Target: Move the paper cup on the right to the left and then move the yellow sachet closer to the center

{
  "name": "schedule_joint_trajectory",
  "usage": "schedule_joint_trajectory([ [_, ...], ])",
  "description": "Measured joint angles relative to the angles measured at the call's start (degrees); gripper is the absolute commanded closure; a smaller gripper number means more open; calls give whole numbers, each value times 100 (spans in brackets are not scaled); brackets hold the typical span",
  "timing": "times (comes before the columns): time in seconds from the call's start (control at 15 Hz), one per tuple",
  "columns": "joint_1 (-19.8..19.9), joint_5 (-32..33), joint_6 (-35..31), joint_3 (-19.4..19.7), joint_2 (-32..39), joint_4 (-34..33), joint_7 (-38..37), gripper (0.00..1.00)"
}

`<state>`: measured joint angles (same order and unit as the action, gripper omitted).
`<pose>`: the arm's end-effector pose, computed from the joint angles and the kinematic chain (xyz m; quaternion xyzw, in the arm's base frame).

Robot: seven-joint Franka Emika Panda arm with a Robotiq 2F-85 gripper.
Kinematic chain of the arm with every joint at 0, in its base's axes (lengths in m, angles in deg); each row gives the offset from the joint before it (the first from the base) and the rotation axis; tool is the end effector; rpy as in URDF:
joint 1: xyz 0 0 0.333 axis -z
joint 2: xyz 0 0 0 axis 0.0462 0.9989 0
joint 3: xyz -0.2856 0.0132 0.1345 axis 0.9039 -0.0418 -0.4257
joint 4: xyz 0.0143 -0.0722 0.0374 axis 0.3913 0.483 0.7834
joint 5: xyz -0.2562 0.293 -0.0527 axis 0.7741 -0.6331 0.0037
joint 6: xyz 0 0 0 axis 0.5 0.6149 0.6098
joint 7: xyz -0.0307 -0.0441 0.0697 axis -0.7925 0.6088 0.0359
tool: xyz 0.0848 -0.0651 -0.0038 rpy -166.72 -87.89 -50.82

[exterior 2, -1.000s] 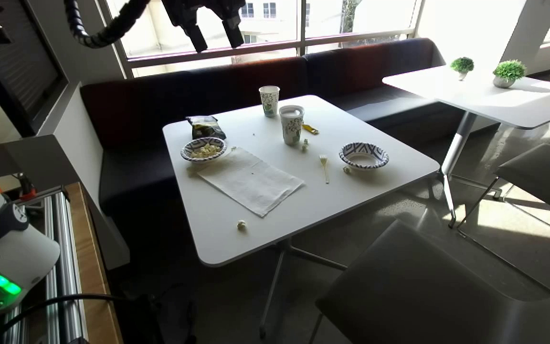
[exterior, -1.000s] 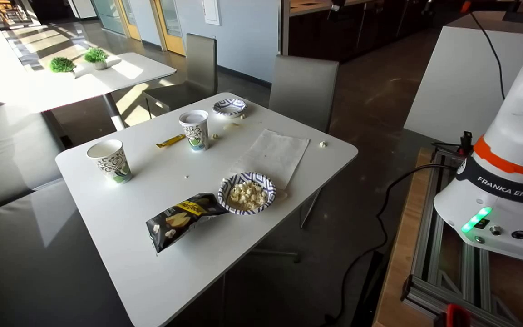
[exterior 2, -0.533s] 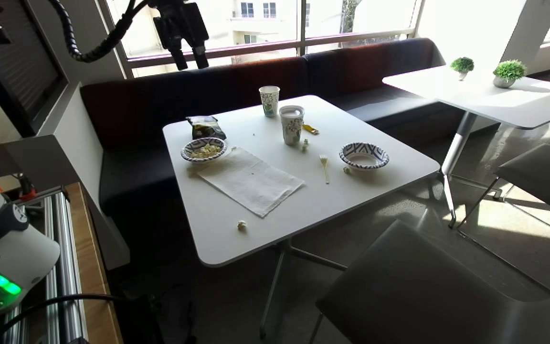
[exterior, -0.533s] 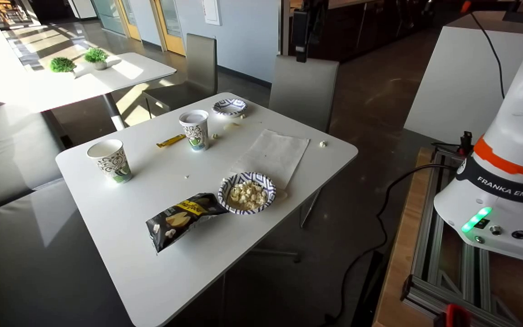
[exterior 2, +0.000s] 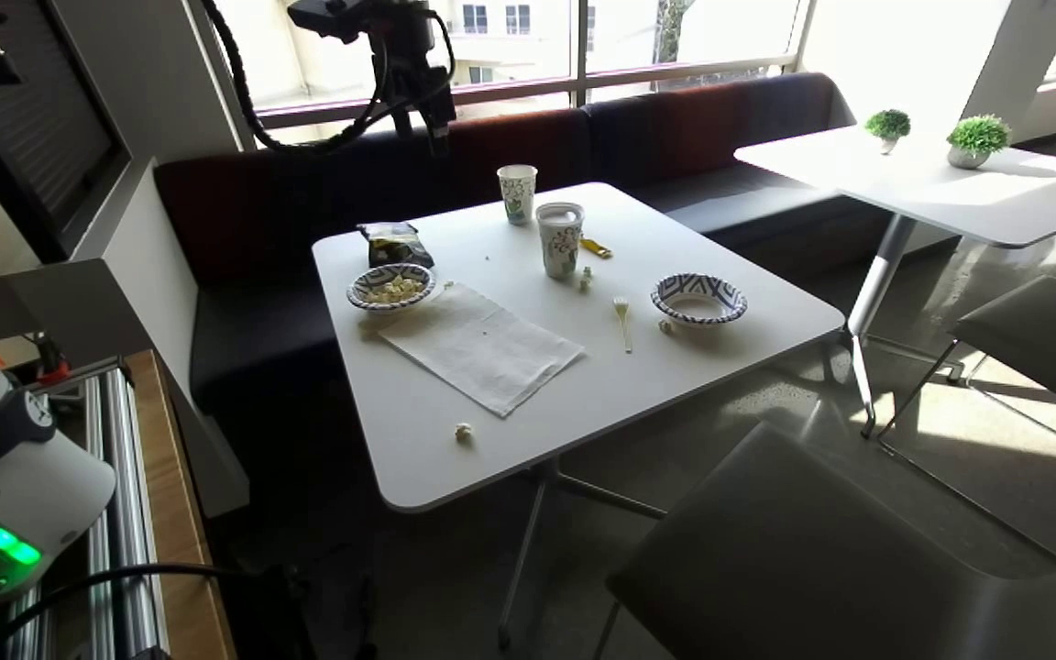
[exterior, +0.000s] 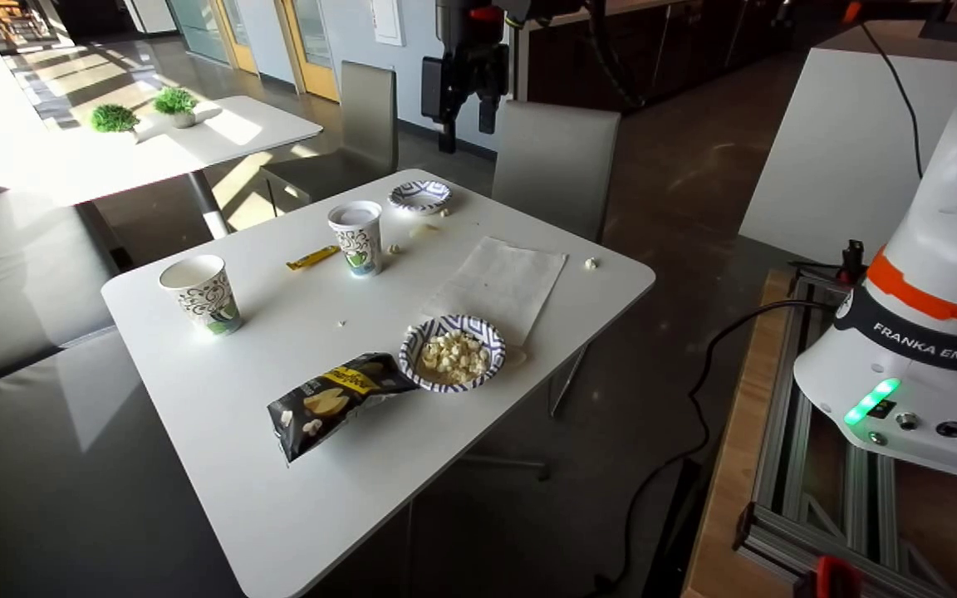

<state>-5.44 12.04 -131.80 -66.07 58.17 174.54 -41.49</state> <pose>0.4992 0.0797 0.4079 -0.9987 -0.0292 -0.0387 0.0121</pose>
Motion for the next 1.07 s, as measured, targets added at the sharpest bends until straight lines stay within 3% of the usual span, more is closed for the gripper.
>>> schedule_joint_trajectory([
  [0.6,0,-216,109,29,-84,-46,-82,0],
  [1.07,8,-838,-94,124,1090,-952,-1408,0],
])
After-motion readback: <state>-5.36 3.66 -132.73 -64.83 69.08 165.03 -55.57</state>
